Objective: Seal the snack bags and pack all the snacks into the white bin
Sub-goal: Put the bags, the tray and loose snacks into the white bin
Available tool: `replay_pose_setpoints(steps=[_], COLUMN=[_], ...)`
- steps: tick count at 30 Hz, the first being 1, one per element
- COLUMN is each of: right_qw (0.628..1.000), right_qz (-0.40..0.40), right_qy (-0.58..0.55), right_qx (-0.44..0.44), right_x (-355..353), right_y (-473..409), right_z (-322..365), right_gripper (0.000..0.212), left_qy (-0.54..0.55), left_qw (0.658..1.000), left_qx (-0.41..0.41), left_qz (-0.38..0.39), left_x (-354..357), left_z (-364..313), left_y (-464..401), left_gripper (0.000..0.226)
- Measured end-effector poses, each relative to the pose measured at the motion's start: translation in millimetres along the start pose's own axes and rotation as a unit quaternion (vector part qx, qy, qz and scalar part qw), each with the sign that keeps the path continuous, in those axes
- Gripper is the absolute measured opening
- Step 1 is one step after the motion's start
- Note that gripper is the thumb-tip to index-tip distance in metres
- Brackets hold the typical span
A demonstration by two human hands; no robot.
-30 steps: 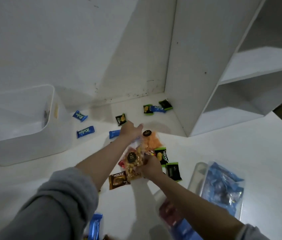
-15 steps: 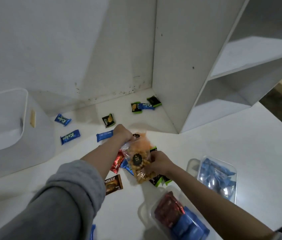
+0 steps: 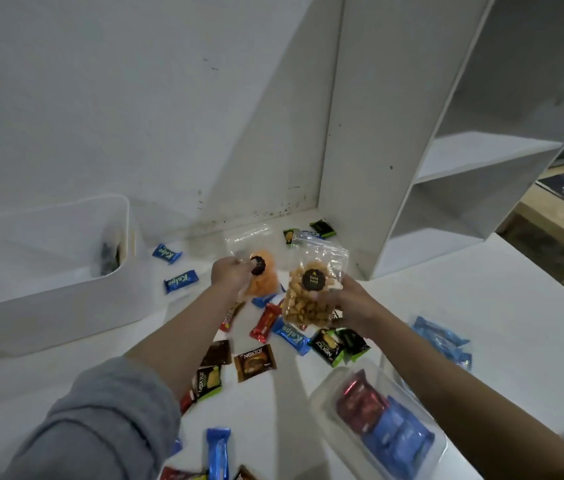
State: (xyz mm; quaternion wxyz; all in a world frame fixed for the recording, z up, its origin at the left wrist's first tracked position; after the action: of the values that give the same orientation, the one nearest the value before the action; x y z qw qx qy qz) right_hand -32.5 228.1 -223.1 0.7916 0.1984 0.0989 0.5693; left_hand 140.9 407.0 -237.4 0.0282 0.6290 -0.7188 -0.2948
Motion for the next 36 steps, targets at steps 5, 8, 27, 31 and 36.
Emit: replay_pose_setpoints(steps=[5,8,27,31,36], right_qw=[0.998,0.996,0.996,0.995,0.994], right_qz=[-0.035,-0.058,-0.034,-0.058,-0.061], right_qy=[-0.017,-0.041,-0.007,0.034,0.089], right_qx=[-0.047,-0.062,-0.080,-0.071,-0.027], right_x=[54,103,392,414,433], right_y=[15,21,-49,-85,-135], right_z=[33,53,119,121,101], right_gripper=[0.030,0.039,0.034,0.035,0.024], left_qy=[0.031,0.072,0.041,-0.036,-0.198], left_qw=[0.998,0.994,0.984,0.984,0.972], left_qx=[0.061,0.070,0.154,0.166,0.124], left_qz=[-0.012,-0.031,-0.086,-0.045,-0.016], left_x=[-73,-134,-412,-413,-395], left_z=[-18,-25,-22,-26,-6], left_y=[20,30,-10,-57,-117], left_gripper=[0.015,0.024,0.085,0.085,0.096])
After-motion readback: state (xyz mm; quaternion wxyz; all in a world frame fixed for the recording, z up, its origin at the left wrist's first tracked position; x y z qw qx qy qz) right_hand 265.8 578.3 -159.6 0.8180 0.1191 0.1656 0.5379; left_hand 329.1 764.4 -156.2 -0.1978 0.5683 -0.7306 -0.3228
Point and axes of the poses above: each hand's wrist, its own y-axis away from the middle knuckle, its own x-axis out of the palm, z = x × y, the point moved 9 cm from there along -y, towards the middle knuckle, and after that the axes turned 4 degrees about -x, right-handed, at the moved point
